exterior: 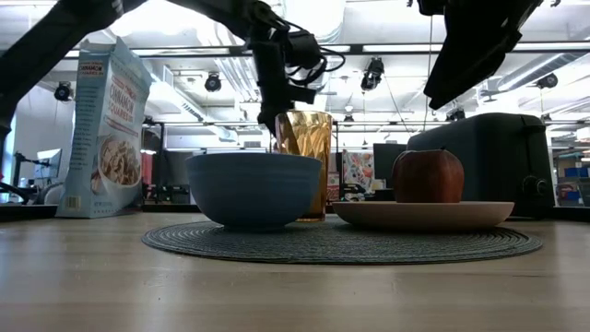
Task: Arrange a breakfast setting
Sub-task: Put the white patterned spoon beside the blue bowl on the gray mat
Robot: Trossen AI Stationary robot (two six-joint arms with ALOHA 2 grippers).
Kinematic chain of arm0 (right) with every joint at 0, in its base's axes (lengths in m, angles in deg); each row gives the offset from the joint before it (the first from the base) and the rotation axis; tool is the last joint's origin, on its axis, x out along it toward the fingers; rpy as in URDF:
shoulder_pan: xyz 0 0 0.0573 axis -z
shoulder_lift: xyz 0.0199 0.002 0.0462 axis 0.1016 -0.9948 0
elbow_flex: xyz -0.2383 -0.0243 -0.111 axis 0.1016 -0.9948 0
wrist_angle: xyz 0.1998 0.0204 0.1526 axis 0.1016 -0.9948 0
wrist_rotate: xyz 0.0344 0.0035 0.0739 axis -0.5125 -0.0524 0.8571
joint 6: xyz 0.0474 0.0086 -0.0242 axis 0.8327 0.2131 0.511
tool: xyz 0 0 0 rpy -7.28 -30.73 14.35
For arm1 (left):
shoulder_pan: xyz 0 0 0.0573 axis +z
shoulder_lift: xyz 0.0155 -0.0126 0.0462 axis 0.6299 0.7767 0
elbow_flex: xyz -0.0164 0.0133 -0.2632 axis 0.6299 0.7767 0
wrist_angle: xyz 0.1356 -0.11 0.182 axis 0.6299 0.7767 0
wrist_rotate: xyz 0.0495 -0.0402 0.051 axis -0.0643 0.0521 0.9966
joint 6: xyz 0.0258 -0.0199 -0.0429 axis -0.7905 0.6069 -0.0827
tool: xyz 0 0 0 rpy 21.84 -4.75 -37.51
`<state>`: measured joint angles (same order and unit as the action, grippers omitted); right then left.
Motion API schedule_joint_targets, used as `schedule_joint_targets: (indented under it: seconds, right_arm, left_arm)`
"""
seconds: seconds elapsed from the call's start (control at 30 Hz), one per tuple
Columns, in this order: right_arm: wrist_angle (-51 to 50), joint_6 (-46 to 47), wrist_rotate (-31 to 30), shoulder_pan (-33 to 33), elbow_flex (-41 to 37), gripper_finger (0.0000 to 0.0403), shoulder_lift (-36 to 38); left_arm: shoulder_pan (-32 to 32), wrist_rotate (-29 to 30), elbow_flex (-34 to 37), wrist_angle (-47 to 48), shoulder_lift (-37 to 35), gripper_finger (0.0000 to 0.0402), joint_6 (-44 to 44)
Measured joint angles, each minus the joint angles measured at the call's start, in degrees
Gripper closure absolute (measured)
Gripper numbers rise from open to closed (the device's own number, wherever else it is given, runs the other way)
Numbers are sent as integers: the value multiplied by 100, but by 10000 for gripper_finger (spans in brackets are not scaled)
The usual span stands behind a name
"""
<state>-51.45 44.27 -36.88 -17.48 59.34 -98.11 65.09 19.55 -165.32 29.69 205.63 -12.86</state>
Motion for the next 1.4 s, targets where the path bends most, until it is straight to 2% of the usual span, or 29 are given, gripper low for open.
schedule_joint_targets:
  seconds: [0.17,0.27,0.57,0.67,0.8,1.03,1.1,1.2,1.4]
  right_arm:
    - [-8,0,2,0,0,42,0]
    - [-9,0,2,0,0,42,0]
    - [-17,-1,2,0,0,42,0]
    - [-39,-2,2,0,0,42,0]
    - [-40,-68,0,-1,-2,42,0]
    - [-35,-90,-2,2,-4,42,0]
    - [-35,-90,-1,2,-4,42,0]
    - [-34,-92,-2,-2,-4,42,0]
    - [-39,-159,-6,-2,-24,42,0]
  left_arm:
    - [9,51,-125,114,-48,400,15]
    - [2,64,-434,315,-48,401,20]
    - [-11,93,-2281,1564,-71,401,565]
    - [-56,-4,-1889,1599,-617,401,979]
    - [-80,-634,-1642,2206,-1242,401,2049]
    - [-298,-1910,-1227,3275,-1883,401,4021]
    - [-488,-1935,-877,3231,-2052,401,4487]
    - [-737,-2341,-257,3214,-2293,401,5039]
    - [-1175,-2371,1194,3081,-2686,401,6114]
